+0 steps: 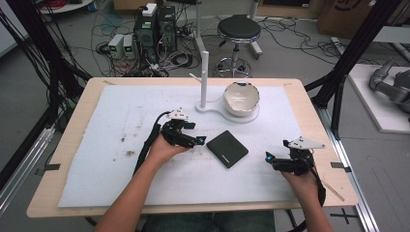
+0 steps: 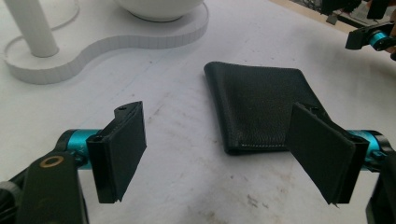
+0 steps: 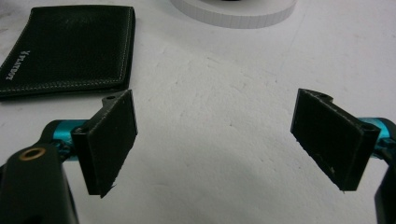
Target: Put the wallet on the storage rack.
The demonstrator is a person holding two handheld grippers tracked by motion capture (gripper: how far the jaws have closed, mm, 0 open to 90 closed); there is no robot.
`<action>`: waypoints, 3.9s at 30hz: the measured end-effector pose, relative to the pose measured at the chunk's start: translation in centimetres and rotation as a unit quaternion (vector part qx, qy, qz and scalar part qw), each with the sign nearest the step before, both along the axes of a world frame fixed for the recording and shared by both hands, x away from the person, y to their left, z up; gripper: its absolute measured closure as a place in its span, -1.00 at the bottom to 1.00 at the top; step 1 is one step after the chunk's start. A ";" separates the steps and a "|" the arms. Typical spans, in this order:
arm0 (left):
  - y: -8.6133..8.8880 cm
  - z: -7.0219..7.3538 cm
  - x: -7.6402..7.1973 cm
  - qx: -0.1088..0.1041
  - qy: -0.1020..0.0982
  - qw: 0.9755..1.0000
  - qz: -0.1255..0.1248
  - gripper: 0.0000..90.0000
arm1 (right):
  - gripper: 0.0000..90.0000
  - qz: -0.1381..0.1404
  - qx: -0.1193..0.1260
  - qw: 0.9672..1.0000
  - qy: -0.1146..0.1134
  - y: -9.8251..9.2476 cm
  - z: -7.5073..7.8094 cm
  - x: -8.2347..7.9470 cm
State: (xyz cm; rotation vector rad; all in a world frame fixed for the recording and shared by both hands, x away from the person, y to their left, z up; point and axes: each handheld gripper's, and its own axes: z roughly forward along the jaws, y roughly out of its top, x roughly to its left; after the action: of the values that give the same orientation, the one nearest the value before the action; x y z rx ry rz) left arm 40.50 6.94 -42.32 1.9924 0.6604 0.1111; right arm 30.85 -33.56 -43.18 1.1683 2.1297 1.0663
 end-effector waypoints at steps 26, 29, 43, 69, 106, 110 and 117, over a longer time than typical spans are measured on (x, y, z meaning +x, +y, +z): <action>-6.4 -2.7 1.4 0.058 0.045 0.997 -0.038 -0.45 | -0.68 -0.004 -0.006 1.000 -0.001 -1.1 0.0 -1.2; -6.3 -2.7 1.3 0.063 0.041 0.996 -0.040 -0.38 | -0.68 -0.004 -0.005 1.000 -0.002 -1.1 -0.1 -1.2; -5.7 -2.3 1.1 0.059 0.031 0.996 -0.062 0.48 | -0.67 0.001 -0.022 1.000 -0.004 -0.6 -0.1 -1.2; -3.2 2.0 -0.2 0.007 -0.028 0.999 -0.040 0.82 | -0.67 0.011 -0.023 1.000 -0.006 -0.2 0.0 -0.9; -7.1 13.4 5.1 0.030 -0.114 0.992 -0.036 0.82 | -0.67 0.026 -0.014 1.000 -0.011 0.7 0.2 -0.7; -8.1 14.2 6.1 0.034 -0.121 0.991 -0.034 0.82 | -0.67 0.027 -0.010 1.000 -0.011 0.8 0.2 -0.6; -9.5 14.9 7.9 0.055 -0.129 0.990 -0.022 0.82 | -0.67 0.027 -0.006 0.999 -0.015 0.7 0.3 -0.6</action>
State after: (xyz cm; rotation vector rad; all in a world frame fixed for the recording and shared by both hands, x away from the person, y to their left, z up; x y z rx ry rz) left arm 48.36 -2.57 -27.41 2.0514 0.4523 0.3785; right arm 30.20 -32.81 -42.85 1.0866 2.1527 1.0859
